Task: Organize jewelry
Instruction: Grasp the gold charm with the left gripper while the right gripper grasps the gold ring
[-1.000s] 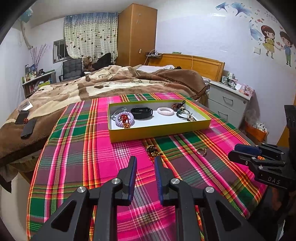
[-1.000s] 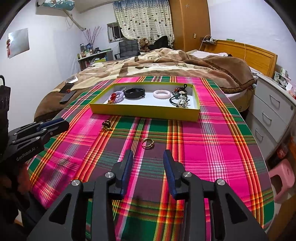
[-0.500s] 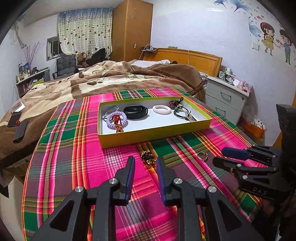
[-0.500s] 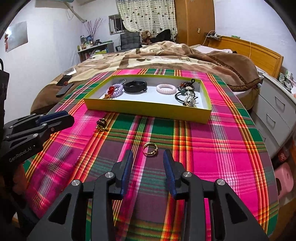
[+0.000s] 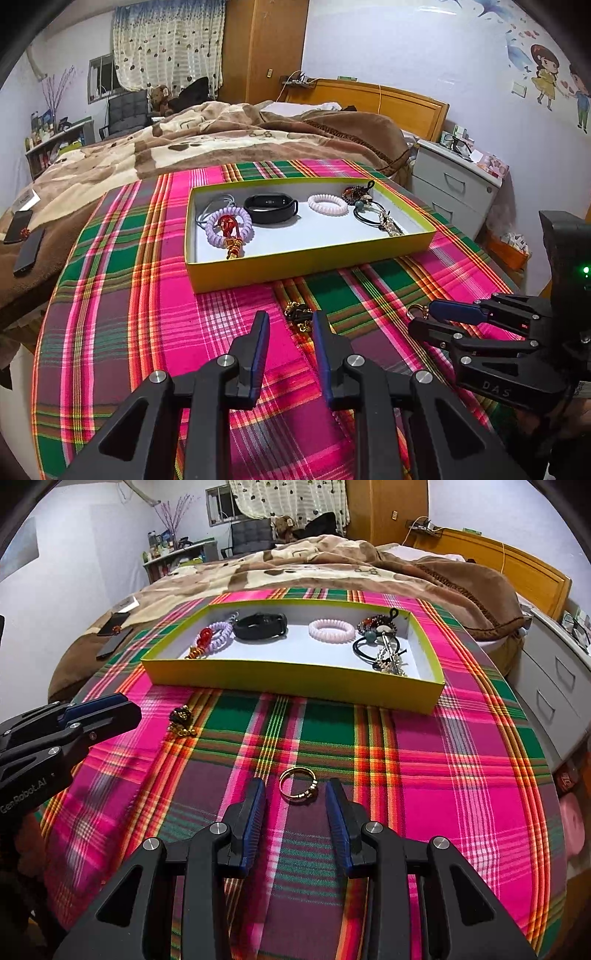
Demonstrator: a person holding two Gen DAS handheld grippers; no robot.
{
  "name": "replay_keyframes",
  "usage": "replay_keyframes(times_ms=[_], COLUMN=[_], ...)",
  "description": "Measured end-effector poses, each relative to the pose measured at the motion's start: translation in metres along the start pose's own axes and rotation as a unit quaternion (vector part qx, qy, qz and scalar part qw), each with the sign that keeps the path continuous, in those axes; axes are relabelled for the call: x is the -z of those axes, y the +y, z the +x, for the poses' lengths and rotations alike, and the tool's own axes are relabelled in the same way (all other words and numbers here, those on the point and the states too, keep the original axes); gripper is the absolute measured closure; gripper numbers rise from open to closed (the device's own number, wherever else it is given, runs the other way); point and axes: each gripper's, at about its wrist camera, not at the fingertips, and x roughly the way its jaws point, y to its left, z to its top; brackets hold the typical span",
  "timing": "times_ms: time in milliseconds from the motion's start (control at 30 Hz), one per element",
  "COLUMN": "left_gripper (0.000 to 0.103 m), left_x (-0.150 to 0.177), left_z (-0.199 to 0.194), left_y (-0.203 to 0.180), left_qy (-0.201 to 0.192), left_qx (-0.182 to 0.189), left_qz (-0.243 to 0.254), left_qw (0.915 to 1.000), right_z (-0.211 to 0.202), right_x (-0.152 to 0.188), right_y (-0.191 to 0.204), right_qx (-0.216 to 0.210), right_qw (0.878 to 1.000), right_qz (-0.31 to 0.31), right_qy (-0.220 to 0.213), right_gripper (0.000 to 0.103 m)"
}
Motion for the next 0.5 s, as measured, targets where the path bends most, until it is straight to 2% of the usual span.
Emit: replay_keyframes(times_ms=[133,200,233,400,500], left_gripper=[0.08,0.08,0.08,0.08,0.074], left_x=[-0.001,-0.003,-0.003,-0.005,-0.006], left_z=[0.003,0.006,0.007,0.012,0.016], left_y=[0.002,0.002,0.002,-0.001,-0.004], left_qy=[0.003,0.005,0.006,0.014,0.021], left_qx=[0.004,0.006,0.007,0.013,0.018], left_qz=[-0.004,-0.004,-0.005,-0.001,0.002], left_qw=[1.0,1.0,0.9999,0.9998,0.9996], right_z=[0.003,0.003,0.003,0.002,0.0], right_x=[-0.002,-0.002,-0.002,0.0,0.001], right_y=[0.004,0.005,0.005,0.003,0.002], right_qx=[0.012,0.017,0.017,0.012,0.007], right_qw=[1.0,1.0,1.0,1.0,1.0], right_qz=[-0.014,-0.017,-0.016,-0.014,-0.013], right_qy=[0.001,0.0,-0.001,-0.003,-0.005], right_gripper=[0.069,0.079,0.08,0.08,0.08])
